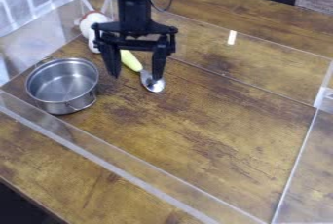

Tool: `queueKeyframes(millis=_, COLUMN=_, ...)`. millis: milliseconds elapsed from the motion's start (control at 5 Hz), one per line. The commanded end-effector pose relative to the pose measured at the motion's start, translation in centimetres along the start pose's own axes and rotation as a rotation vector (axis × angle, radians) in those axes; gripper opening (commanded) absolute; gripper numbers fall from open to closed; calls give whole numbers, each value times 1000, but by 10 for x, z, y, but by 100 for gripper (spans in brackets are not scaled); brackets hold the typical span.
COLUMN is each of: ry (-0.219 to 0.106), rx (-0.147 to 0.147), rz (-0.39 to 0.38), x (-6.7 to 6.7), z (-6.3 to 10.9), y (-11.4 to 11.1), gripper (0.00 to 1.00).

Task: Move the green spoon to the right

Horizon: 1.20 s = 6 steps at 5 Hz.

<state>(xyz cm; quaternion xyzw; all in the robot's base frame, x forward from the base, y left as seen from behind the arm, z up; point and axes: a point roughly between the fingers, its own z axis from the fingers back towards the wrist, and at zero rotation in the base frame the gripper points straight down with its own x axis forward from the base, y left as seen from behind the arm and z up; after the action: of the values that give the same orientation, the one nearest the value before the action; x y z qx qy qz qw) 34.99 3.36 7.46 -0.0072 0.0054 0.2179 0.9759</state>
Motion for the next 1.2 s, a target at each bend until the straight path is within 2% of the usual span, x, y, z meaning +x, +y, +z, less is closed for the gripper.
queueKeyframes(millis=0, ry=-55, rx=-23, rz=51, x=13, z=10, y=6, gripper=100)
queueKeyframes(millis=600, ry=-33, rx=-28, rz=115, x=24, z=-16, y=7, gripper=100)
queueKeyframes(millis=800, ry=-28, rx=-28, rz=120, x=26, z=-21, y=7, gripper=0)
queueKeyframes(millis=1000, ry=-28, rx=-27, rz=122, x=28, z=-22, y=7, gripper=0)
